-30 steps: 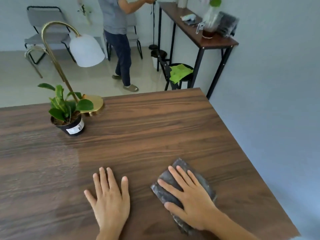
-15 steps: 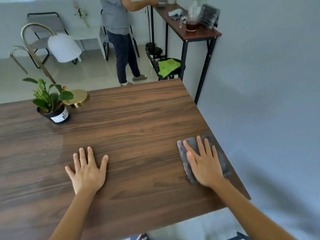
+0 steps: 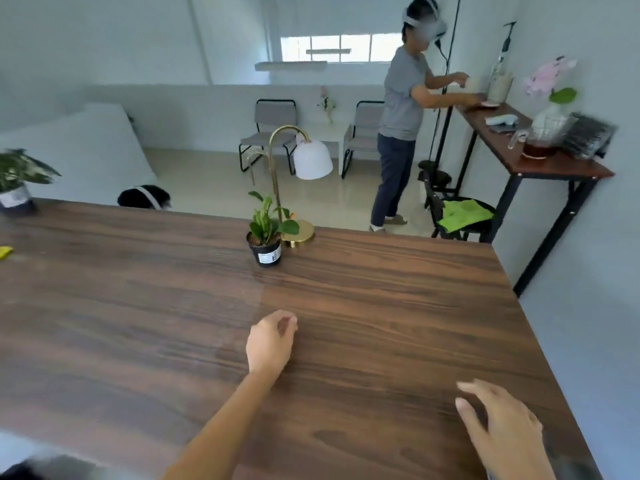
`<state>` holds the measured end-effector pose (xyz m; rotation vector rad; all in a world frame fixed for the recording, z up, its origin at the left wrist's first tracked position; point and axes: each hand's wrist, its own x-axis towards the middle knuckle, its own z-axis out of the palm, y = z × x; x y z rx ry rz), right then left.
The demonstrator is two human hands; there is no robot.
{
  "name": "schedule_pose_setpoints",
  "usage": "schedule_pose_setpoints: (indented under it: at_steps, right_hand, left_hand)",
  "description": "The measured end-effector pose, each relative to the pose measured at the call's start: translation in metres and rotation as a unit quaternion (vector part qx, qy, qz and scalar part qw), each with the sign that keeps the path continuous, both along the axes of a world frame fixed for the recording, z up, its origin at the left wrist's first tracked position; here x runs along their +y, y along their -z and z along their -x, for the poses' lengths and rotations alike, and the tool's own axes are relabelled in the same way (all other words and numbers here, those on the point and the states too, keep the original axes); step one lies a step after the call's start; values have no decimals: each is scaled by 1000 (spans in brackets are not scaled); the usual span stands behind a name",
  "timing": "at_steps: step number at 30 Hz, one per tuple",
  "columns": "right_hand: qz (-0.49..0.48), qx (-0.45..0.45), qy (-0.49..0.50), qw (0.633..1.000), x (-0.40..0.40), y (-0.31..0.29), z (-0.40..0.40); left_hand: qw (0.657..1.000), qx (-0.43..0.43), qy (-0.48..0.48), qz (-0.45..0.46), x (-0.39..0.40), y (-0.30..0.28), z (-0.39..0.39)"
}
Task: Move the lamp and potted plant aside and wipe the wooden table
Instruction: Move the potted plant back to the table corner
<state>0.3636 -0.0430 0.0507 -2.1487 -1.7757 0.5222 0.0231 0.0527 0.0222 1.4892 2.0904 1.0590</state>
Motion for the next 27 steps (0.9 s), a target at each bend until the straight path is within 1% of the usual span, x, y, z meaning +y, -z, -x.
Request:
schedule_pose_setpoints:
  at_steps: [2,3,5,7,9,11,15,18,20,24,27]
  right_hand:
    - [-67,56,-70,994,39,-3,37]
    - [-83,88,-103,987,61,-7,60]
    - [-71,132,-156,976,105,-19,113]
    - [-38,185,-188,964,151,-23,167]
    - [-10,229,-199,953,194,-19,217]
    - [23,269,-188,944,232,-10,260]
    - [99,373,-107,916,289,5,313]
    - [115,442,-89,885,307,14,327]
    - [109,471,-88,871,309,22,325]
    - [39,489,-46,870,307,33,290]
    - [5,510,-5,860,306,21,242]
  left_hand:
    - [995,-82,-47,-27,18,-14,18]
    - [991,-108,-74,-40,30,-19,29]
    - [983,-126,-121,-58,57,-29,54]
    - [976,-149,-141,-67,86,-30,82]
    - [975,-178,-125,-45,115,-29,106]
    - [970,-227,-84,-10,141,-26,123]
    - [946,-323,-7,17,179,-18,133]
    - [934,-355,19,29,189,-2,131]
    - [930,-365,32,26,189,3,126]
    - [933,-349,91,12,194,0,95]
    - [929,-342,141,33,207,-8,53]
